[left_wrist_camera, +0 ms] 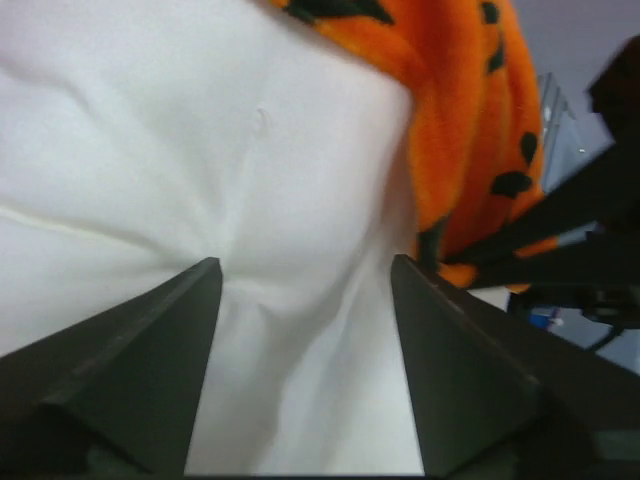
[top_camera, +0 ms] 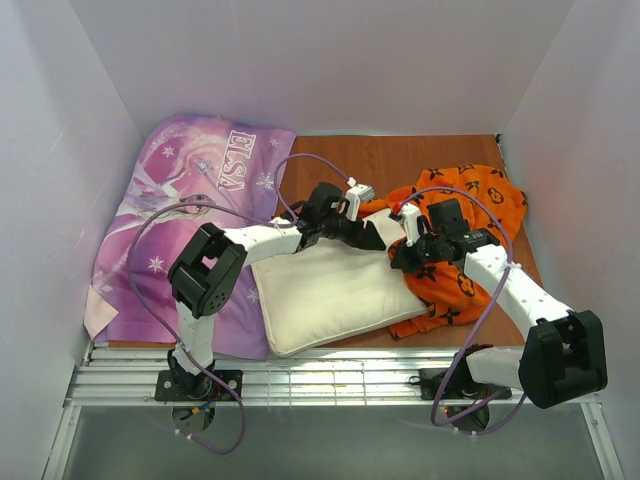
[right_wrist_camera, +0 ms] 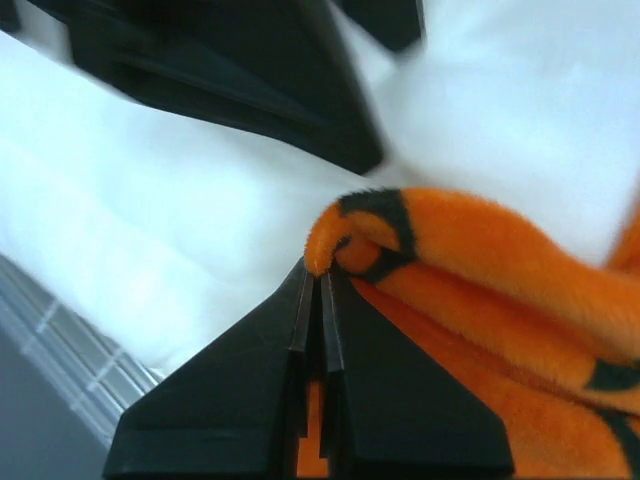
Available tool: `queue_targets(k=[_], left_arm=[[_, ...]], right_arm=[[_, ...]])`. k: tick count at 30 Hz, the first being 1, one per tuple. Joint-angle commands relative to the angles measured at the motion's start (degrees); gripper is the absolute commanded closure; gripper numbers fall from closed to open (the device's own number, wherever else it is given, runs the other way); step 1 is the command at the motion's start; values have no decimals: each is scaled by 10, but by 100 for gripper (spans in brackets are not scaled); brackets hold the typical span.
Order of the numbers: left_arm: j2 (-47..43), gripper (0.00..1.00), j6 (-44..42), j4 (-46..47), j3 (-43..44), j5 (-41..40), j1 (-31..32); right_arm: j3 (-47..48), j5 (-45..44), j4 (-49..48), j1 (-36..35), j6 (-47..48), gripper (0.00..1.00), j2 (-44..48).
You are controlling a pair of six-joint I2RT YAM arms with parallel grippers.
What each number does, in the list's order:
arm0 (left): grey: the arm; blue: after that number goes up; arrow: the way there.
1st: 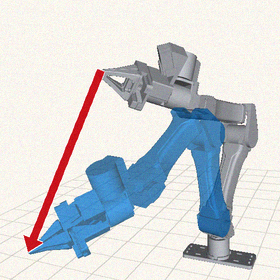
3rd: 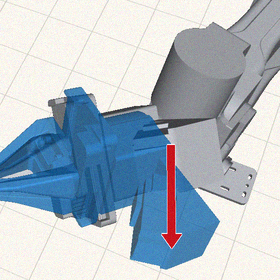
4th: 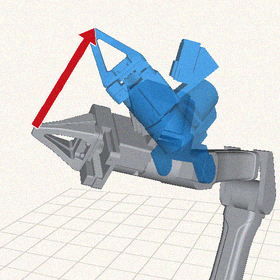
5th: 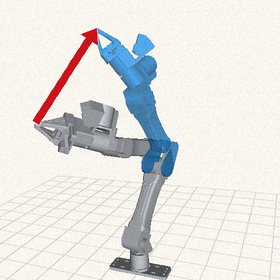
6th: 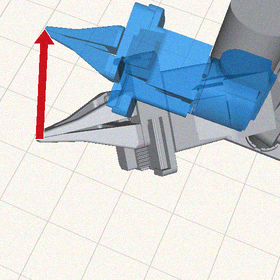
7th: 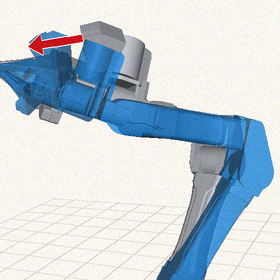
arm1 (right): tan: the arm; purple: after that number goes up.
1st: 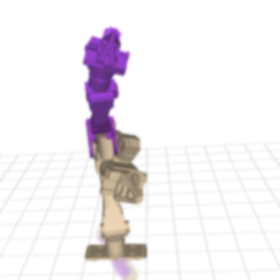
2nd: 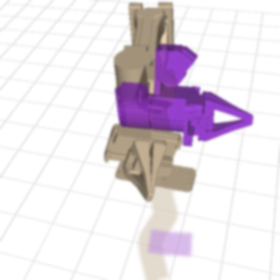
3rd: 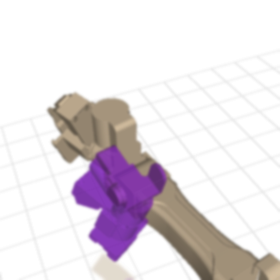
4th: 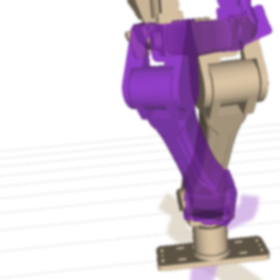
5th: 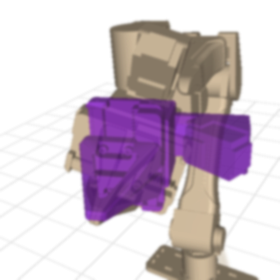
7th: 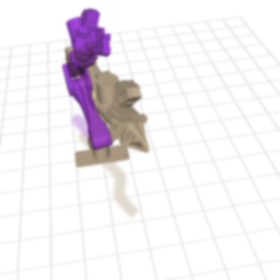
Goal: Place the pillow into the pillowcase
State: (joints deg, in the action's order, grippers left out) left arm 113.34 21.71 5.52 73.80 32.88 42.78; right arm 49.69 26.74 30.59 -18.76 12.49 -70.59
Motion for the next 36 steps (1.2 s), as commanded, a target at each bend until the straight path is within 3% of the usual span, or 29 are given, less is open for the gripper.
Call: queue_targets(k=[1, 2, 4, 5, 7, 11, 20, 24, 29, 36], left_arm=[[-65, 31, -75, -96, 32, 97, -26], [-85, 25, -103, -178, 52, 98, -36], [-96, 23, -175, -253, 72, 119, -81], [-110, 22, -193, -300, 85, 119, -120], [-117, 19, -247, -326, 91, 117, -160], [-94, 18, -351, -391, 118, 61, -200], [-51, 17, -411, -382, 112, 31, -208], [-51, 16, -418, -374, 108, 24, -208], [-39, 16, -431, -369, 94, 18, -209], [-2, 15, -442, -372, 87, 40, -208]], right_arm=[[-14, -82, 7, 3, 37, 99, 2], [-10, -74, 20, 4, 52, 92, -4], [17, -71, 68, 5, 89, 76, -11], [30, -70, 82, 6, 102, 52, -11], [87, -52, 106, 16, 129, 25, -17], [237, -55, 109, 24, 135, 9, -79], [568, -126, 135, 25, 156, 10, -400], [650, -120, 156, 23, 166, 5, -515], [677, -131, 156, 6, 190, 1, -573], [637, -94, 155, -12, 204, 2, -601]])
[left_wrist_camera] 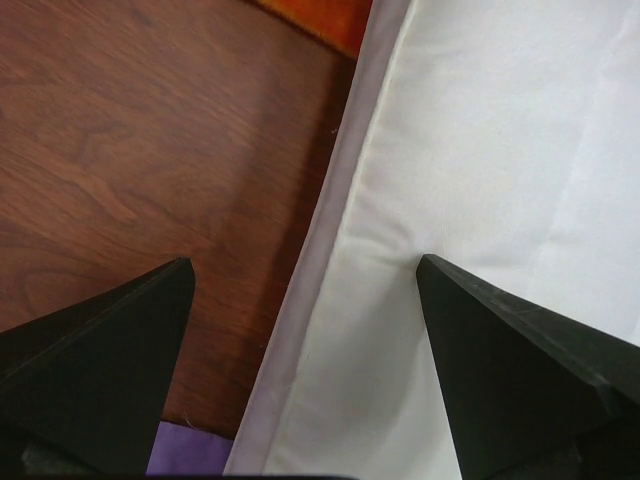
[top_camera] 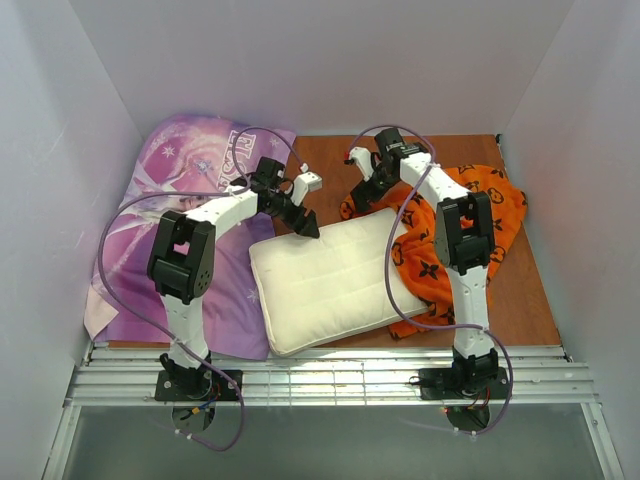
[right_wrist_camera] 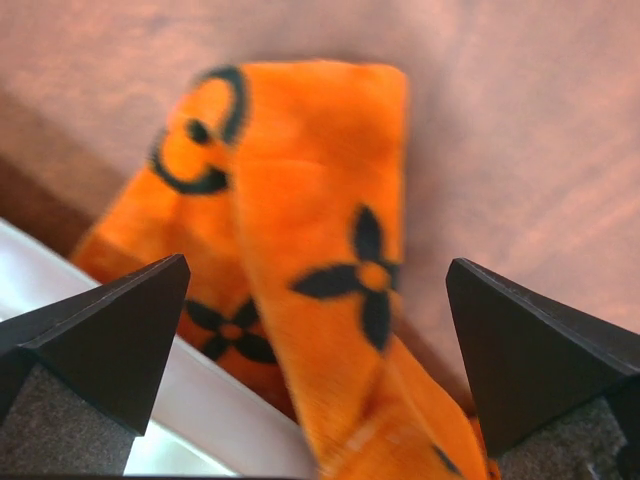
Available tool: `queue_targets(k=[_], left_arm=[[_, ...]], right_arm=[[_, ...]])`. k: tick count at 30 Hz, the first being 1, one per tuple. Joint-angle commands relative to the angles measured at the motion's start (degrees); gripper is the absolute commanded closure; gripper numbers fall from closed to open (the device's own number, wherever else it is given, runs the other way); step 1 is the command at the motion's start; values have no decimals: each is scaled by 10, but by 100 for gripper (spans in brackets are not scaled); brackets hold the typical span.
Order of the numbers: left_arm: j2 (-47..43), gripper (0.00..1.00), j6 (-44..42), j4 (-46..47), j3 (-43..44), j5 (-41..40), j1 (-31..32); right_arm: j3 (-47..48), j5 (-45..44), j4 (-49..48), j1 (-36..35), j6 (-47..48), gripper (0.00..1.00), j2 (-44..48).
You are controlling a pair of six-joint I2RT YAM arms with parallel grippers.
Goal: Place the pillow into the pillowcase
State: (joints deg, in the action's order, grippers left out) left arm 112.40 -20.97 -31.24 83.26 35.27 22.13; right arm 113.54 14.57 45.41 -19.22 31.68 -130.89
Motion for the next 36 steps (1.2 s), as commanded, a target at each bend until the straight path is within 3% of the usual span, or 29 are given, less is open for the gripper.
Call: queue_targets(k=[1, 3, 6, 7, 9, 10, 11, 14, 15, 16, 20, 24, 28, 30, 33, 36], left_arm=[[12, 15, -11, -4, -6, 20, -2], [23, 15, -11, -6, -6, 27, -2], [41, 17, -10, -6, -8, 45, -2], [46, 20, -10, -6, -9, 49, -1], [52, 34, -17, -4, -16, 61, 2], [55, 38, -20, -6, -19, 67, 4], [60, 43, -22, -7, -21, 85, 6], [63, 75, -28, -15, -31, 140, 12], [63, 94, -26, -15, -33, 157, 12], [62, 100, -22, -13, -33, 170, 13], [8, 100, 40, 70, -63, 251, 12], [-59, 100, 239, 298, -101, 312, 13], [-101, 100, 490, 527, -172, 308, 14], [-112, 100, 551, 618, -207, 303, 15], [-137, 100, 624, 669, -255, 273, 10], [-162, 100, 639, 654, -307, 211, -7]], right_arm=[[-7, 32, 6, -7, 10, 2, -1], [-9, 37, 8, -11, 10, 6, -12], [-11, 43, 10, -11, 11, 31, -29], [-10, 49, 11, -11, 10, 48, -31], [-5, 59, 11, -12, 3, 65, -38], [-2, 68, 12, -11, 0, 89, -39], [5, 71, 13, -12, -7, 97, -39], [12, 100, 12, -14, -23, 99, -29], [13, 113, 11, -15, -29, 99, -19], [14, 142, 11, -16, -38, 99, -13], [17, 208, -3, -30, -92, 99, 30], [-15, 262, -73, -64, -176, 99, 80], [-81, 283, -207, -99, -311, 99, 135], [-98, 282, -236, -116, -347, 99, 161], [-153, 277, -300, -127, -434, 99, 194], [-231, 257, -386, -140, -501, 99, 228]])
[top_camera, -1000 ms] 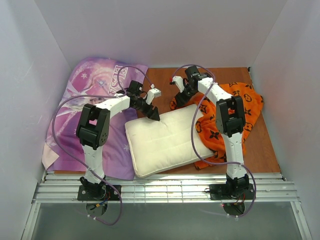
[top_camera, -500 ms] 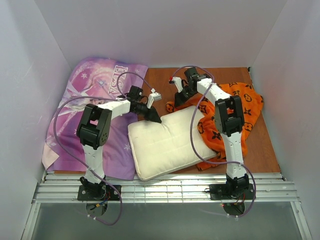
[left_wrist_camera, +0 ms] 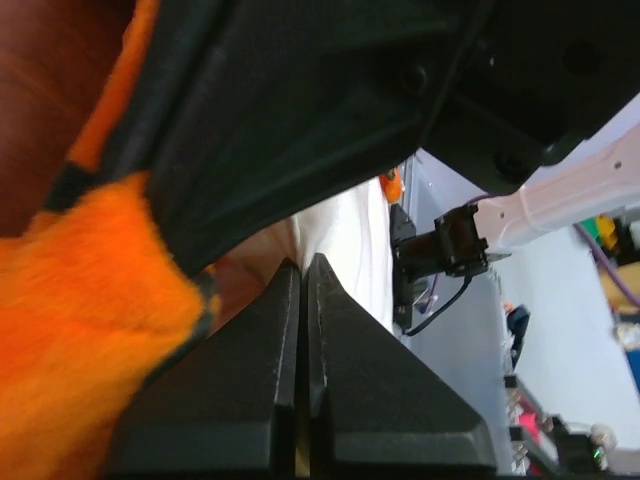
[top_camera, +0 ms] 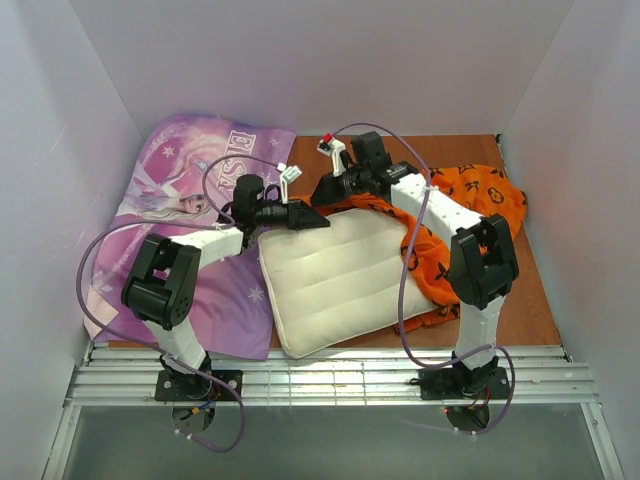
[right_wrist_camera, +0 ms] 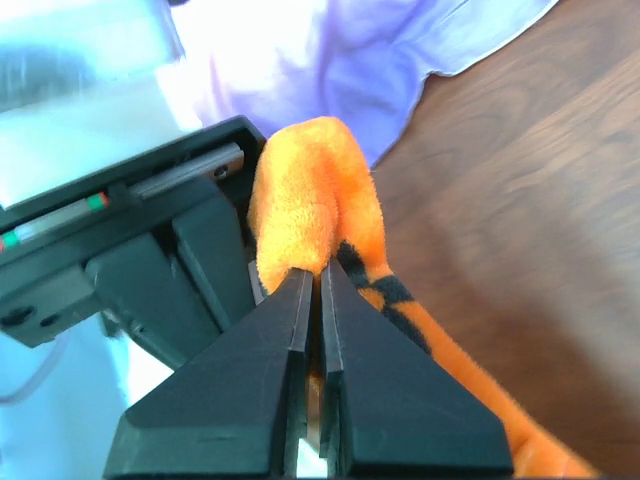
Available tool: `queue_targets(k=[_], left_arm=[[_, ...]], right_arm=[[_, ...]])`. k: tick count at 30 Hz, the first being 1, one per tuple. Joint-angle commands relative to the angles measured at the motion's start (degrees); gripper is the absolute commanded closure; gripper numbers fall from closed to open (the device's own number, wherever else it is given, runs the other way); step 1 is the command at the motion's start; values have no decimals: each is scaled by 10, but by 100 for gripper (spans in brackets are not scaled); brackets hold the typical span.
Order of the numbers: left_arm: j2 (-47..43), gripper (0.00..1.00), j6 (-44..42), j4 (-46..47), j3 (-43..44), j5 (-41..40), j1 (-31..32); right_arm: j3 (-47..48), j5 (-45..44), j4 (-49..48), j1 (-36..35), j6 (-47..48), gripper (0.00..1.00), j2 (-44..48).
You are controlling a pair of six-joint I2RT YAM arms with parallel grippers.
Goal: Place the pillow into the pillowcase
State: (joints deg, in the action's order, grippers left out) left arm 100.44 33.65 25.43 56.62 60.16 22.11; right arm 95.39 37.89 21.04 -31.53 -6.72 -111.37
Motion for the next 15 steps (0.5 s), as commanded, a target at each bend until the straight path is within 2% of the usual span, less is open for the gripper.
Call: queue_targets(k=[1, 3, 7, 8, 9, 10, 11, 12, 13, 14, 15], left_arm=[[-43, 100, 96, 81, -51, -51, -19], [-39, 100, 81, 41, -70, -102, -32], [-13, 100, 89, 7, -90, -132, -69], [-11, 94, 79, -12, -84, -134, -72], [-13, 82, 46, -56, -75, -127, -74], [-20, 61, 26, -82, -52, -123, -78], [-30, 52, -10, -115, -36, -121, -79], [-60, 44, -51, -198, -18, -125, -79], [-74, 14, -167, -250, 3, -159, -66], [-91, 13, -222, -308, 47, -181, -55], [-121, 12, -274, -386, 61, -210, -27]], right_arm=[[-66, 20, -162, -23, -125, 99, 36], [-75, 13, -191, -41, -151, 99, 30], [-26, 6, -194, -51, -150, 99, -9], [0, 6, -172, -43, -137, 99, -32], [28, 22, -137, -36, -121, 85, -42], [86, 32, -70, -28, -88, 75, -51], [102, 31, -31, -16, -68, 66, -45], [100, 27, -13, 7, -49, 37, -27], [65, 23, 12, 21, -3, 24, -3], [46, 15, 26, 47, 24, 12, 51], [22, -13, 40, 59, 53, 6, 80]])
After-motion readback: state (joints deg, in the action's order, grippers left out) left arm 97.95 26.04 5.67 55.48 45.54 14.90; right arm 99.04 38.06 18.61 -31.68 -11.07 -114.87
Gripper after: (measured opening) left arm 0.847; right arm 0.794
